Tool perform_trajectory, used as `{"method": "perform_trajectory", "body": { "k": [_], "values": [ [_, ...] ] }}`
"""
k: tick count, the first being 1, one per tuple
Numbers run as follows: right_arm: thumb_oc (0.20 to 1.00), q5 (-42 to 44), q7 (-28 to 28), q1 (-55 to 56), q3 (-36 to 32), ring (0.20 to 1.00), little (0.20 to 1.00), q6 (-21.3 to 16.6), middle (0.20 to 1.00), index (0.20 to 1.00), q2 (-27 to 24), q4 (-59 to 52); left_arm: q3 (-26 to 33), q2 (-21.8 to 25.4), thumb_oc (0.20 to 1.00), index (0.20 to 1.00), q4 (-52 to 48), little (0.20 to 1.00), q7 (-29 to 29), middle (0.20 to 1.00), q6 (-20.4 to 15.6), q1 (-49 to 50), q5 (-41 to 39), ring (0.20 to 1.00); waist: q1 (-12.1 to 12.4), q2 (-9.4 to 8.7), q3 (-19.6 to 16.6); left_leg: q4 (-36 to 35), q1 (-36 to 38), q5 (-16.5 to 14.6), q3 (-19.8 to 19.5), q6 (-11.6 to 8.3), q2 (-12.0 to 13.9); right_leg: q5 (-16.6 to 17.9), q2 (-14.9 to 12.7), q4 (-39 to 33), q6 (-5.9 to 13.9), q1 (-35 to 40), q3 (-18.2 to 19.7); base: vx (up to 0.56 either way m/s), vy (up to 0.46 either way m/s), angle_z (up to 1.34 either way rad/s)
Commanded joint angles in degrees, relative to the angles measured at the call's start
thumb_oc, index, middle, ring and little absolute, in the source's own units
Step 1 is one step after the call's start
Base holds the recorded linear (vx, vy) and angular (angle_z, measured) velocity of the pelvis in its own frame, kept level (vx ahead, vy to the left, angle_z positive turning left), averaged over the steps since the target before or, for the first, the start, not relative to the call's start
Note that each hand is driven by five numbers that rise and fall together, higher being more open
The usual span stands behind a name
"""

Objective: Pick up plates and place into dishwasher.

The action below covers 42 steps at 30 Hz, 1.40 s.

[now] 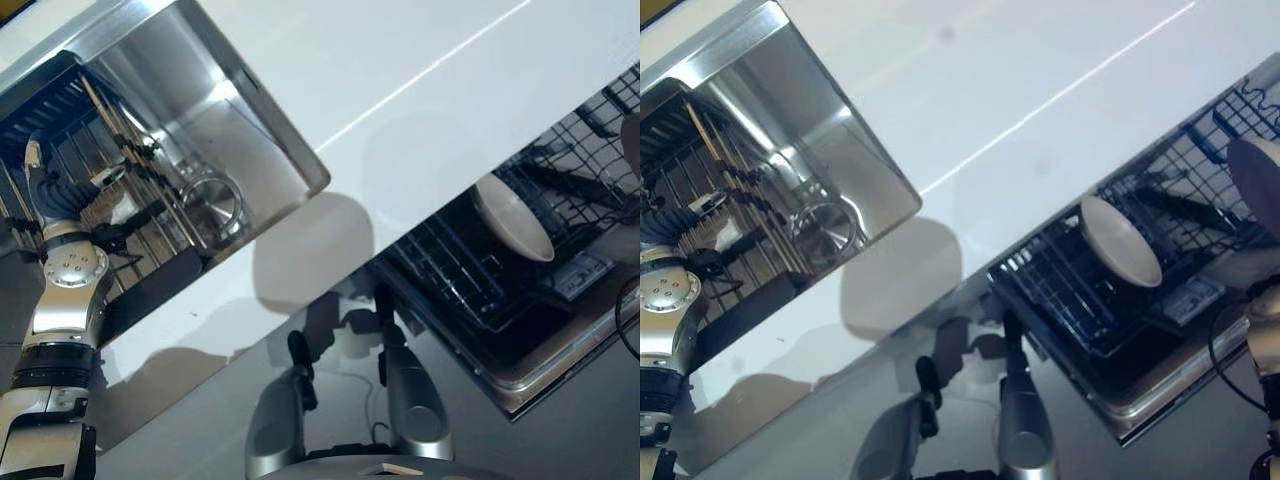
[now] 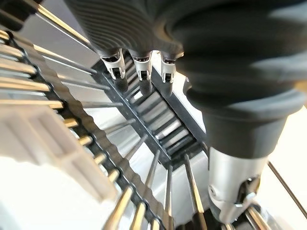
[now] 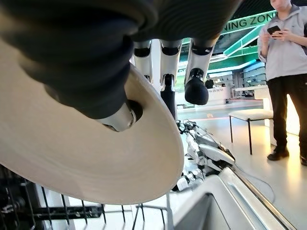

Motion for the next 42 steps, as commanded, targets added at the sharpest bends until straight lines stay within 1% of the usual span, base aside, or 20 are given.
{"method": "perform_trajectory", "body": {
  "k": [1,3,8,13,17,21,24,27,34,39,42],
  "values": [
    [0.200,-1.6,-0.2,-5.6,0.3,0.200,0.200,-1.7,0.200,0.200,-4.4,1.2,-1.3,-3.8,1.000,1.000,2.4,1.000,2.2,1.000,-3.2,-0.4,0.8,1.000,-1.1,0.72,1.7,4.5,-6.4,-0.5,-0.1,4.68,-3.5,-13.6,4.0,11.0,-1.92,-0.9,-3.5,-0.02,0.034,-0.04],
    [0.200,-1.9,0.4,-6.3,0.7,0.200,0.200,-1.9,0.200,0.200,-4.7,1.5,-1.5,-3.8,1.000,1.000,2.6,1.000,1.9,1.000,-3.2,-0.6,0.8,1.000,-1.1,0.89,1.8,5.0,-6.9,-0.5,0.0,4.66,-3.5,-13.6,3.9,11.3,-1.88,-1.4,-3.5,-0.02,0.006,-0.01],
    [0.200,-3.2,2.2,-10.7,4.5,0.200,0.200,-2.4,0.200,0.200,-5.4,2.0,-2.7,-3.6,1.000,1.000,2.0,1.000,2.4,1.000,-2.3,-1.8,0.5,1.000,-0.5,1.63,2.8,5.1,-8.2,-0.1,-0.4,4.76,-4.0,-13.3,3.7,11.3,-1.88,-2.6,-3.3,-0.03,0.016,-0.08],
    [0.200,-5.3,3.8,-16.3,9.0,0.200,0.200,-3.1,0.200,0.200,-6.2,2.8,-3.4,-3.0,1.000,1.000,2.1,1.000,2.7,1.000,-1.9,-3.0,-0.2,1.000,0.4,1.63,3.2,5.5,-10.0,0.3,-1.0,4.66,-4.2,-13.1,3.7,11.5,-1.79,-4.1,-3.7,-0.01,-0.002,-0.02],
    [0.200,-7.4,5.3,-18.5,11.3,0.200,0.200,-3.0,0.200,0.200,-6.8,2.4,-3.6,-2.3,1.000,1.000,1.7,1.000,2.6,1.000,-1.4,-3.1,-0.6,1.000,1.0,1.46,3.2,5.8,-11.4,0.6,-1.5,4.67,-4.2,-12.9,3.6,11.5,-1.77,-5.2,-4.2,0.00,-0.008,0.01],
    [0.200,-8.4,6.2,-21.1,14.1,0.200,0.200,-1.2,0.200,0.200,-6.7,2.7,-3.9,-1.8,1.000,1.000,1.6,1.000,2.6,1.000,-1.7,-3.3,-1.0,1.000,1.8,1.02,3.2,5.7,-12.7,0.8,-2.1,4.64,-4.3,-12.6,3.7,11.4,-1.61,-6.2,-4.8,0.00,-0.039,0.01],
    [0.200,-8.7,7.2,-22.6,16.7,0.200,0.200,0.7,0.200,0.200,-5.2,4.4,-4.5,-2.0,1.000,1.000,1.5,1.000,2.7,1.000,-2.0,-3.8,-0.7,1.000,2.5,0.79,3.2,5.9,-14.0,1.1,-2.5,4.61,-4.2,-12.5,3.6,11.6,-1.61,-7.2,-5.3,0.00,-0.012,0.00],
    [0.200,-9.2,7.5,-22.7,17.9,0.200,0.200,1.7,0.200,0.200,-3.9,5.7,-4.8,-2.1,1.000,1.000,1.3,1.000,2.9,1.000,-2.2,-3.9,-0.2,1.000,2.8,0.76,3.2,5.8,-14.7,1.3,-2.7,4.62,-4.2,-12.4,3.5,11.6,-1.65,-7.8,-5.9,0.00,-0.024,0.03],
    [0.200,-8.2,5.1,-20.9,18.7,0.200,0.200,3.9,0.200,0.200,-2.0,8.9,-4.5,-1.7,1.000,1.000,1.3,1.000,3.4,1.000,-2.8,-3.8,-0.9,1.000,3.0,1.75,3.2,4.8,-16.3,2.2,-3.1,4.72,-4.6,-12.0,3.0,11.9,-1.63,-10.0,-6.7,0.00,-0.004,0.05],
    [0.200,-5.9,3.5,-20.2,18.6,0.200,0.200,5.3,0.200,0.200,0.1,9.3,-5.0,-2.9,1.000,1.000,1.0,1.000,3.7,1.000,-3.7,-3.6,-0.3,1.000,3.0,2.34,3.2,4.7,-17.2,2.4,-3.2,4.81,-4.9,-11.8,2.7,12.1,-1.61,-11.2,-6.4,0.00,0.007,0.01],
    [0.200,-3.4,2.9,-19.6,18.3,0.200,0.200,5.7,0.200,0.200,2.4,9.5,-5.7,-4.0,1.000,1.000,0.4,1.000,4.1,1.000,-4.2,-3.4,0.3,1.000,2.8,2.75,3.2,4.6,-17.2,2.4,-3.3,4.89,-5.2,-11.9,2.7,12.3,-1.62,-11.5,-5.9,0.00,0.000,0.00]
  ]
}}
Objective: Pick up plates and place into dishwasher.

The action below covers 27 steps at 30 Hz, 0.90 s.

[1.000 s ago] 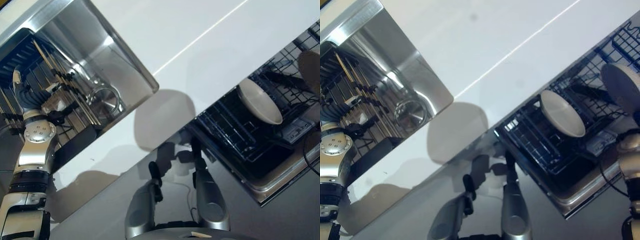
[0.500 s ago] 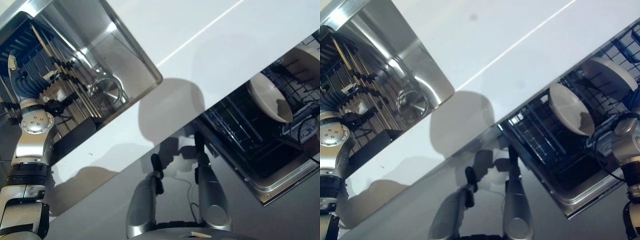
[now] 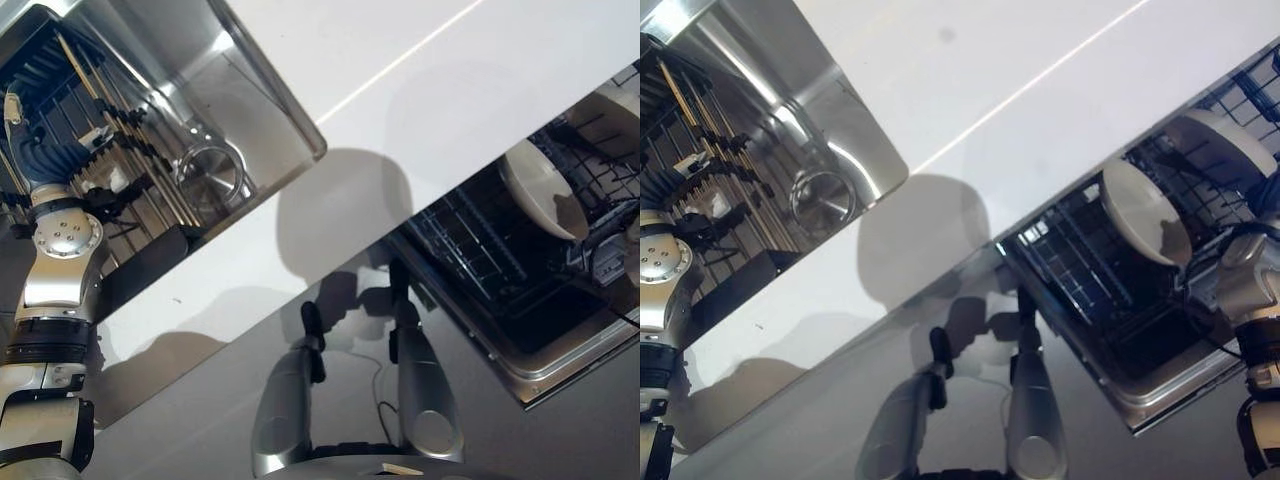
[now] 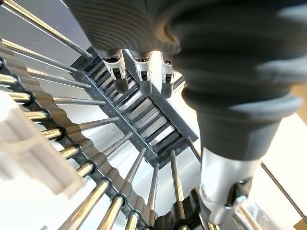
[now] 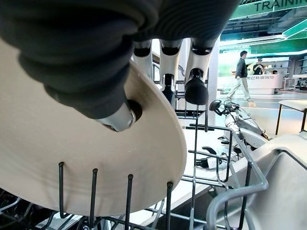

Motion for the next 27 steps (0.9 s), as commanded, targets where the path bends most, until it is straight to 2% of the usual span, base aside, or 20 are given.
{"method": "perform_trajectory", "body": {
  "k": [1,5,12,13,14,21,27],
  "values": [
    [0.200,4.1,0.8,-1.9,2.4,0.200,0.200,3.2,0.200,0.200,4.4,4.7,-4.3,-6.6,1.000,1.000,2.3,1.000,2.1,1.000,-4.7,2.9,1.7,1.000,-0.1,0.04,2.3,0.0,-6.0,2.6,-0.2,4.90,-4.3,-12.2,3.9,8.6,-0.74,-1.0,-4.1,0.00,0.000,0.00],
    [0.200,5.9,1.7,-2.8,3.6,0.200,0.200,3.5,0.200,0.200,8.1,4.6,-5.2,-8.1,1.000,1.000,1.9,1.000,2.1,1.000,-4.7,2.5,2.3,1.000,0.0,0.74,2.3,0.3,-5.9,2.6,-0.2,4.99,-4.6,-12.4,3.8,8.9,-0.85,-1.1,-3.6,0.00,0.035,0.01],
    [0.200,6.2,2.2,-5.1,5.3,0.200,0.200,3.6,0.200,0.200,10.5,6.1,-6.2,-10.0,1.000,1.000,1.6,1.000,2.5,1.000,-4.1,1.5,2.8,1.000,-0.2,2.36,2.3,0.1,-5.2,2.7,0.0,5.06,-4.9,-12.7,3.4,9.6,-1.05,-1.1,-3.1,0.01,0.048,0.02],
    [0.501,6.2,2.3,-5.2,5.3,0.501,0.501,3.8,0.501,0.501,10.5,6.2,-6.3,-9.9,1.000,1.000,1.7,1.000,2.5,1.000,-4.0,1.4,2.5,1.000,-0.3,2.50,2.3,0.1,-5.0,2.7,0.0,5.04,-5.0,-12.8,3.3,9.7,-1.07,-1.0,-3.0,0.01,0.061,0.01],
    [1.000,6.3,2.2,-5.1,5.1,1.000,1.000,3.9,1.000,1.000,10.5,6.3,-6.2,-10.0,1.000,1.000,1.8,1.000,2.3,1.000,-4.0,1.6,2.2,1.000,-0.4,2.63,2.3,0.0,-4.7,2.7,0.1,5.04,-5.0,-12.8,3.3,9.8,-1.11,-0.9,-3.0,0.01,0.062,0.01],
    [1.000,9.2,-1.5,-2.0,3.1,1.000,1.000,3.2,1.000,1.000,11.4,6.4,-5.4,-9.7,1.000,1.000,1.5,1.000,1.0,1.000,-4.0,2.9,1.7,1.000,-0.5,1.86,2.3,-0.1,-2.3,2.1,0.2,5.20,-4.8,-13.0,3.5,9.5,-1.18,1.5,-2.9,0.00,0.012,0.00],
    [1.000,11.1,-4.9,2.4,-0.2,1.000,1.000,2.2,1.000,1.000,13.2,4.3,-4.4,-9.5,1.000,1.000,2.3,1.000,-0.1,1.000,-4.5,4.3,1.6,1.000,-0.8,0.05,2.0,0.3,1.2,0.7,0.3,5.60,-4.6,-13.3,4.1,9.3,-1.07,5.1,-2.5,0.00,0.003,0.01]
  ]
}}
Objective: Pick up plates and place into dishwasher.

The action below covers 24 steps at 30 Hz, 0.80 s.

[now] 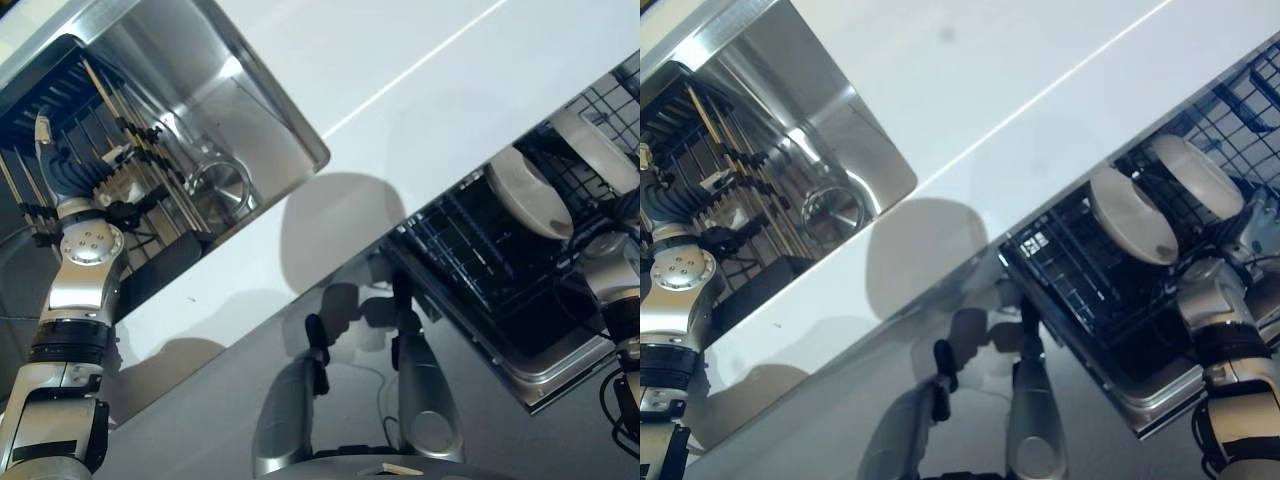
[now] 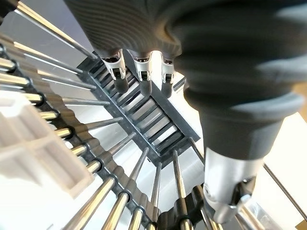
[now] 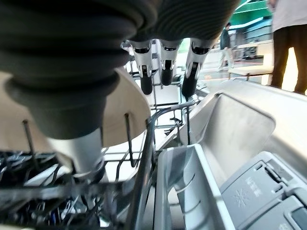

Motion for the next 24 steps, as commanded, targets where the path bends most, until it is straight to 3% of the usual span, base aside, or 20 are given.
{"method": "perform_trajectory", "body": {
  "k": [1,10,24],
  "values": [
    [1.000,2.2,-1.4,2.0,-0.4,1.000,1.000,-1.7,1.000,1.000,3.0,-2.1,-1.9,-4.7,1.000,1.000,-2.3,1.000,-0.1,1.000,-3.9,4.7,0.3,1.000,0.2,-0.79,3.5,1.2,-3.6,0.4,0.8,5.01,-3.6,-12.9,5.0,7.8,-1.53,1.4,-2.1,0.04,-0.007,0.01],
    [1.000,3.2,-2.9,9.8,-4.7,1.000,1.000,-3.3,1.000,1.000,5.7,-4.3,-0.7,-5.5,1.000,1.000,-1.4,1.000,-1.8,1.000,-4.0,8.3,1.3,1.000,0.5,-3.34,-1.1,0.0,1.4,-1.0,1.2,5.46,-3.2,-12.7,5.4,5.3,-0.96,6.9,-1.7,0.05,-0.005,0.00],
    [1.000,3.8,-5.3,21.1,-12.1,1.000,1.000,-7.8,1.000,1.000,9.3,-10.2,1.3,-8.2,1.000,1.000,-1.0,1.000,-5.2,1.000,-3.8,15.4,4.4,1.000,1.0,-5.34,-8.3,-3.5,10.0,-2.5,1.5,6.19,-3.4,-12.5,5.4,0.7,0.18,16.3,-1.5,0.07,0.000,-0.01]
  ]
}}
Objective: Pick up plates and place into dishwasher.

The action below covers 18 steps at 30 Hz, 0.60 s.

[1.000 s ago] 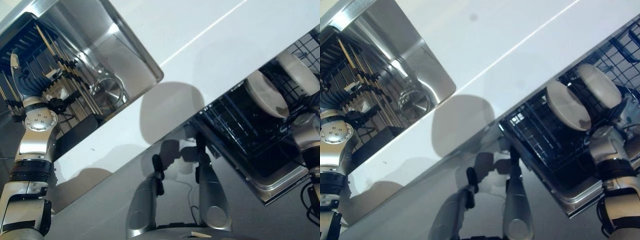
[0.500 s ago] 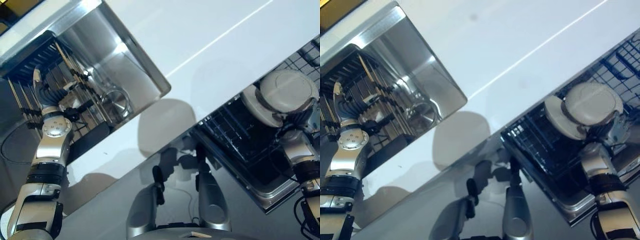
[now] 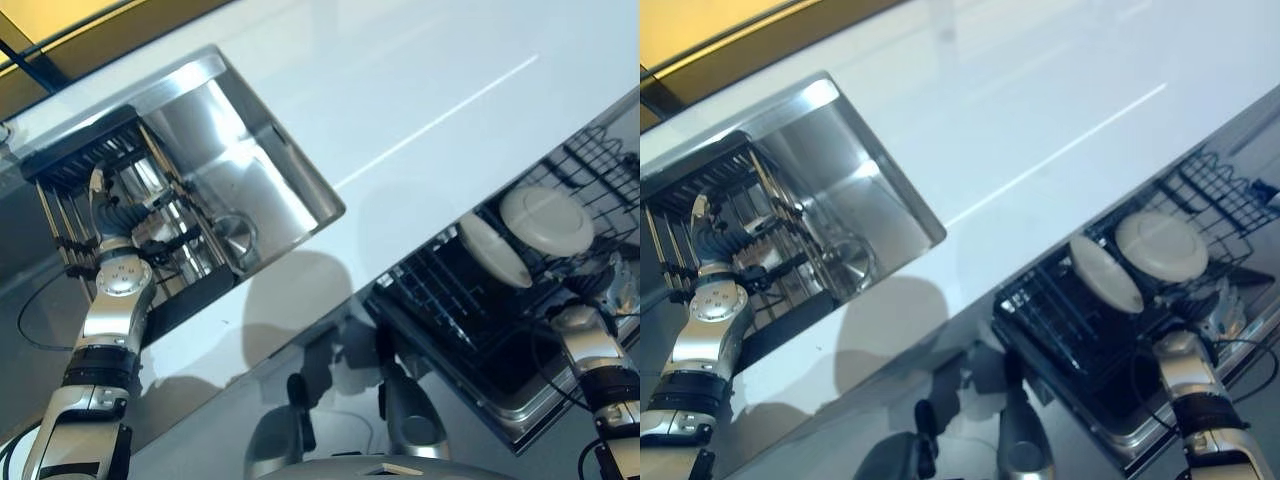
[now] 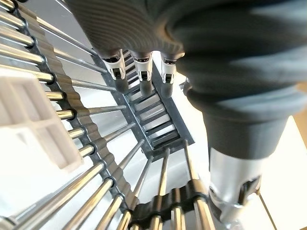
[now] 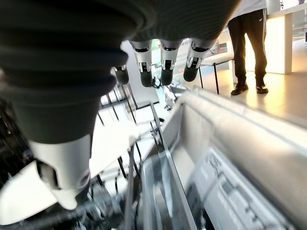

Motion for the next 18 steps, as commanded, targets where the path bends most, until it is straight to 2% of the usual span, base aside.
{"method": "perform_trajectory", "body": {
  "k": [1,9,14,18],
  "values": [
    [1.000,-0.6,-3.2,1.0,-3.4,1.000,1.000,-2.1,1.000,1.000,-0.8,-3.1,1.1,-2.0,1.000,1.000,-1.0,1.000,-0.6,1.000,-3.8,7.0,3.5,1.000,1.4,-0.27,-1.8,2.3,-5.6,-0.7,1.2,6.46,-4.8,-9.9,3.9,5.4,-0.48,0.8,-0.2,0.09,0.016,0.01],
    [1.000,-0.8,-6.2,7.7,-8.9,1.000,1.000,-5.2,1.000,1.000,3.7,-12.3,3.1,-4.4,1.000,1.000,-1.8,1.000,-3.4,1.000,-4.5,12.4,6.6,1.000,0.4,-0.01,-5.9,1.1,-1.9,-1.4,1.8,6.90,-5.1,-10.1,4.0,4.8,0.02,3.6,0.6,0.07,0.023,-0.02],
    [1.000,-1.3,-5.6,11.0,-10.1,1.000,1.000,-6.0,1.000,1.000,6.5,-16.9,3.3,-6.7,1.000,1.000,-1.7,1.000,-3.7,1.000,-4.9,15.4,8.0,1.000,-1.1,1.56,-7.4,0.6,0.0,-1.6,2.0,7.22,-5.4,-10.3,3.7,5.3,0.30,4.2,1.8,0.08,0.063,-0.05],
    [1.000,2.2,-5.2,11.5,-11.0,1.000,1.000,-7.4,1.000,1.000,7.1,-17.3,2.9,-7.4,1.000,1.000,-1.5,1.000,-3.5,1.000,-5.0,15.9,8.1,1.000,-2.1,2.83,-7.0,0.8,0.1,-1.7,2.5,7.49,-5.7,-10.5,3.0,6.6,0.57,3.3,2.5,0.00,0.067,-0.11]
  ]
}}
